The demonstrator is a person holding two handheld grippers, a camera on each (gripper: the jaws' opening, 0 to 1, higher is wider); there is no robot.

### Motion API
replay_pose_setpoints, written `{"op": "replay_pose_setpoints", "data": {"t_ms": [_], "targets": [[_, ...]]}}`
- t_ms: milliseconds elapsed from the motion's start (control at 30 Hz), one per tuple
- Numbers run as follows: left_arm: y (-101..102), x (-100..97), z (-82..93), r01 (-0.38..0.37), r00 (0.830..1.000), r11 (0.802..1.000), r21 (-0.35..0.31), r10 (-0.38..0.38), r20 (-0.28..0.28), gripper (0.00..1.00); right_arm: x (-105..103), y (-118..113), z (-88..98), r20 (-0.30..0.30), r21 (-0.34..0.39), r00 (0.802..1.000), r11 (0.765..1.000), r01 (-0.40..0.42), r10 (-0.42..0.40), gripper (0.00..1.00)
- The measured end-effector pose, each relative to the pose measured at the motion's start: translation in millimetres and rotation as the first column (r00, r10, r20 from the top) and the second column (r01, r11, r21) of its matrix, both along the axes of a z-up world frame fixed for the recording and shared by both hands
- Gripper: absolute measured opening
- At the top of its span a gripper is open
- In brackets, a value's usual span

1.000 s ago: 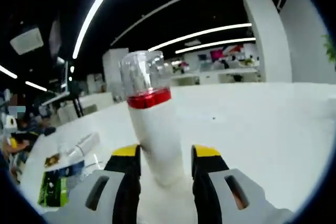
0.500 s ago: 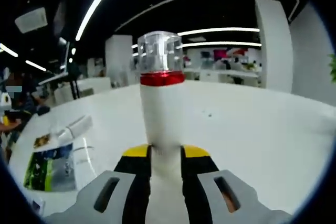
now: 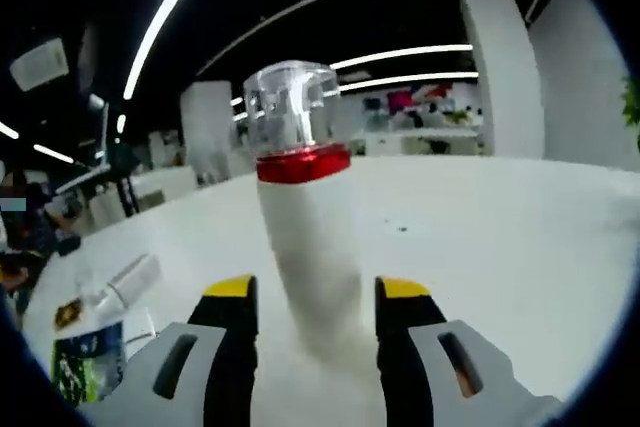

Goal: Arrange the skincare products in the storage area until every visible bottle or jar stands upright without overlapping.

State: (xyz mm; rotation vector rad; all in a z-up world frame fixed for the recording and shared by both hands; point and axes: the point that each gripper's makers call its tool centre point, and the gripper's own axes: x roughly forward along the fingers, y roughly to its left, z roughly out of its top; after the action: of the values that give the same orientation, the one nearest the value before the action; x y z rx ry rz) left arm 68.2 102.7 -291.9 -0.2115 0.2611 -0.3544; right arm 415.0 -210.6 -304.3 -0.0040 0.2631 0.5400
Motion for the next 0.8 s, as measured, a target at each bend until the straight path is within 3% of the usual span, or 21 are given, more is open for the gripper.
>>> {"op": "replay_pose_setpoints", "data": {"t_ms": [167,200,333,500,800], "targets": [[0,-1.7,0.1,0.005,1.000,1.000,0.001,-0.005,0.000,0.97,9,-9,-7.1,0.015,-0.075,0.992,0.989,0.126,-0.125,0.31],[1,-2.4,0.1,0.004,1.000,1.000,0.001,-0.004,0.000,0.97,11,-3,-6.2,0.047,-0.094,0.996,0.993,0.076,-0.072,0.31],[4,-3.4,-0.7,0.000,1.000,1.000,0.000,0.000,0.001,0.97,14,-8,-8.3,0.030,-0.060,0.995,0.994,0.093,-0.092,0.31],[8,-2.8,-3.9,-0.006,1.000,1.000,0.006,0.006,-0.012,0.96,11,0,-6.9,0.070,-0.083,0.994,0.994,-0.078,0.084,0.31],[-1,0.8,0.0,0.017,1.000,1.000,0.005,-0.017,-0.006,0.96,6,9,-5.2,0.048,-0.106,0.985,0.981,-0.161,0.167,0.31]]}}
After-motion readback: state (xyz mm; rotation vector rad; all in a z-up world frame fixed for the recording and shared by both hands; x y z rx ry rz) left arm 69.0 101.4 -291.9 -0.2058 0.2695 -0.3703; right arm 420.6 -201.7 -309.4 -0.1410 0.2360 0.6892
